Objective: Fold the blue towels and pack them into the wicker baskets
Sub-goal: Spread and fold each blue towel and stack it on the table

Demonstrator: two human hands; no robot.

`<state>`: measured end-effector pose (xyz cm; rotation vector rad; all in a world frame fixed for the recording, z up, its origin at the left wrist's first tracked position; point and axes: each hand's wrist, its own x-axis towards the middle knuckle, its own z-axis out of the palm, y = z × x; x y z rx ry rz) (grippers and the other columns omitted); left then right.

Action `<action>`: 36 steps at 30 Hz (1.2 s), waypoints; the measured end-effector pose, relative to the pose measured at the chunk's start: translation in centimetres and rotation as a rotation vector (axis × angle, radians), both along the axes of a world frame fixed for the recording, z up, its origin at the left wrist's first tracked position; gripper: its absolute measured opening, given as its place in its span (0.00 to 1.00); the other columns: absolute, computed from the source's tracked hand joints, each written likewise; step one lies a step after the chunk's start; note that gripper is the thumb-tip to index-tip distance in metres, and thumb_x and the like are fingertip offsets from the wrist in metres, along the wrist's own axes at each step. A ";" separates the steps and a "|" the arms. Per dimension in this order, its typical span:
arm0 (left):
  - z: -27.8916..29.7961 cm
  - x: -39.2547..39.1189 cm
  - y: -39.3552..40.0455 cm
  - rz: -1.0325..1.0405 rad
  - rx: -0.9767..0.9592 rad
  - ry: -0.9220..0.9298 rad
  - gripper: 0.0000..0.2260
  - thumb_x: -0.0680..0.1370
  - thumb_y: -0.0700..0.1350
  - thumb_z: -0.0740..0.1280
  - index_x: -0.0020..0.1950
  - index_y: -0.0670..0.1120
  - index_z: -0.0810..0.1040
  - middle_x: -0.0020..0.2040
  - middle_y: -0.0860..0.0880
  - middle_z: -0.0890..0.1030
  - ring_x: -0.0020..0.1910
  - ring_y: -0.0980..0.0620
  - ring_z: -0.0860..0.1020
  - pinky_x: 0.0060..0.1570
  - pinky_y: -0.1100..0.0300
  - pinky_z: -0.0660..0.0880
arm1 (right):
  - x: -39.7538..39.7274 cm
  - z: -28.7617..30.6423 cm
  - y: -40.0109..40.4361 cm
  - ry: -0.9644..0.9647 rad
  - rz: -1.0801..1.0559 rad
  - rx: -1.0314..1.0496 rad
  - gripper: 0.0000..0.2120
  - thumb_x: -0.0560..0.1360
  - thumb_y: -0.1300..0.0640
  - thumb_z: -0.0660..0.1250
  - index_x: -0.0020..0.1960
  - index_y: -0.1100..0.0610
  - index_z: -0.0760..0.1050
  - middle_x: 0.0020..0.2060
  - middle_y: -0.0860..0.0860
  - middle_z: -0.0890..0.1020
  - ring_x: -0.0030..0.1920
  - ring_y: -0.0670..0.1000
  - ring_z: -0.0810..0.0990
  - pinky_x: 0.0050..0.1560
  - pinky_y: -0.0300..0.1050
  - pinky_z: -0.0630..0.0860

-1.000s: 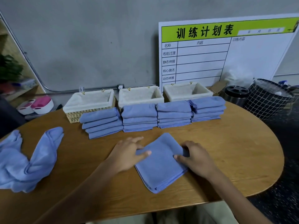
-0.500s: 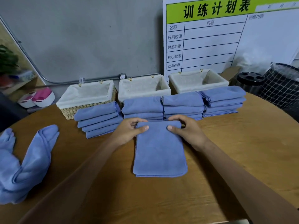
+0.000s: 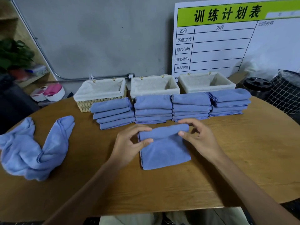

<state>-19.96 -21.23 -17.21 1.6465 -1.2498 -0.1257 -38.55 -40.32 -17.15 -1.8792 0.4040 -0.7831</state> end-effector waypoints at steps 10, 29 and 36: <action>-2.9 -4.5 3.1 -0.061 -0.016 -0.182 0.20 0.72 0.48 0.79 0.62 0.51 0.81 0.62 0.62 0.77 0.64 0.58 0.76 0.63 0.65 0.70 | -5.7 -1.9 3.1 0.079 0.012 -0.039 0.15 0.71 0.65 0.75 0.54 0.50 0.83 0.51 0.39 0.85 0.57 0.40 0.80 0.58 0.32 0.73; -3.5 -0.1 -0.5 0.057 0.097 -0.435 0.15 0.79 0.60 0.65 0.48 0.51 0.85 0.48 0.58 0.84 0.49 0.59 0.79 0.59 0.57 0.68 | 0.0 -1.5 0.9 0.184 -0.172 -0.213 0.15 0.77 0.41 0.67 0.38 0.48 0.83 0.34 0.41 0.84 0.38 0.43 0.81 0.47 0.49 0.77; -2.2 -0.7 -4.7 0.196 0.339 -0.260 0.16 0.79 0.61 0.65 0.65 0.59 0.78 0.48 0.56 0.71 0.52 0.55 0.72 0.57 0.51 0.71 | 4.1 -3.3 1.6 0.330 -0.318 -0.361 0.14 0.74 0.37 0.69 0.48 0.46 0.73 0.36 0.43 0.75 0.35 0.43 0.73 0.34 0.43 0.67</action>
